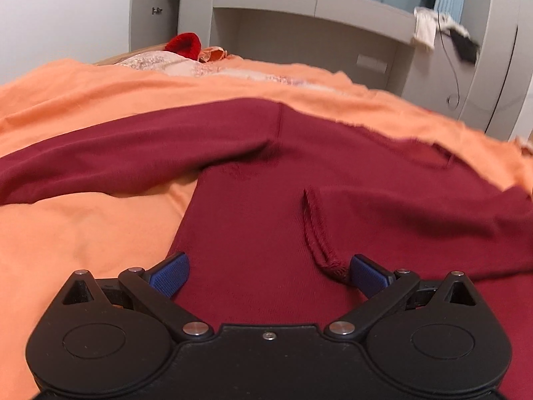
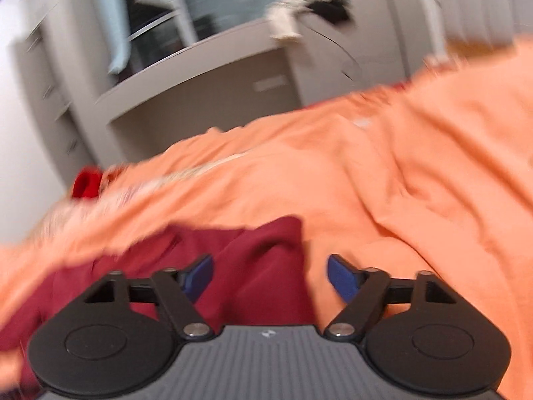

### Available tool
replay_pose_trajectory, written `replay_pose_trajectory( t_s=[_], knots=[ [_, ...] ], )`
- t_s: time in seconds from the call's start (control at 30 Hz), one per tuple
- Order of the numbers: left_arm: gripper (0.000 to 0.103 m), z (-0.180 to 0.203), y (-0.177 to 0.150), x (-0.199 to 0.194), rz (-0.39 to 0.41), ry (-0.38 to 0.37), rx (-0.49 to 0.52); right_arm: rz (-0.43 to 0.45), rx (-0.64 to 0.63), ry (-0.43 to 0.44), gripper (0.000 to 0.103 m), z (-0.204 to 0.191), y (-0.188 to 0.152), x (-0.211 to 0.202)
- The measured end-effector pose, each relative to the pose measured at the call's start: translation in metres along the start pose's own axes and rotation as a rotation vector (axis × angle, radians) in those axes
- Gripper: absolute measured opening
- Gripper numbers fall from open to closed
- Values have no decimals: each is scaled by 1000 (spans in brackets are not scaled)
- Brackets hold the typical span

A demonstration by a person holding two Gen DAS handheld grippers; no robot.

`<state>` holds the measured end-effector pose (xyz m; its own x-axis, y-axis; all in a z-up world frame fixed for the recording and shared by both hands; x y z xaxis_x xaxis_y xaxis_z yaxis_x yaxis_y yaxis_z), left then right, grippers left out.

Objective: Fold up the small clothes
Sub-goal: 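Lift the cuff with the right tool and lay it across the shirt body, then open the right tool and release the folded sleeve on the body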

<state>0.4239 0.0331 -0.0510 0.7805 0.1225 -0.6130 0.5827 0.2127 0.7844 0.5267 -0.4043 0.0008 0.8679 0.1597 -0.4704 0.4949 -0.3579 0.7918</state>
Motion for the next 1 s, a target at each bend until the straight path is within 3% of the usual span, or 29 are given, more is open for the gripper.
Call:
replay_pose_trajectory(
  t_s=[0.17,0.2,0.23,0.3,0.4,0.43,0.57,0.73,1.0],
  knots=[
    [102,1,-4,3,-5,19,42,-57,103,28,37,17,12,40],
    [103,1,-5,3,-7,19,44,-50,80,35,27,16,14,42],
    [103,1,-5,4,-9,18,45,-35,42,41,9,14,17,43],
    [102,1,-6,5,-12,17,48,18,-102,40,9,6,25,35],
    [103,3,-7,6,-12,17,55,115,-477,-42,9,-13,23,24],
    [103,4,-7,6,-11,19,60,116,-539,-62,9,-15,17,23],
    [103,5,-7,6,-10,24,67,68,-410,-52,12,1,9,23],
    [103,5,-7,6,-8,18,60,8,-264,40,40,13,2,-4],
    [102,4,-8,2,-5,11,67,-69,-135,159,41,33,-37,-56]
  ],
)
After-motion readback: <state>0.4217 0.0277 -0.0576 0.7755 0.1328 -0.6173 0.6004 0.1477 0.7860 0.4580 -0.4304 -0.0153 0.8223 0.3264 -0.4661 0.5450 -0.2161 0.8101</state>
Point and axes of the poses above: each gripper's, at about its wrist camera, not at the fingertips, and x roughly the way its jaws point, z to its right, y to its top, the point moved 7 cm from there along x, roughly the way its jaws point, and after that the axes turned 3 degrees about z, right-handed, at the moved point
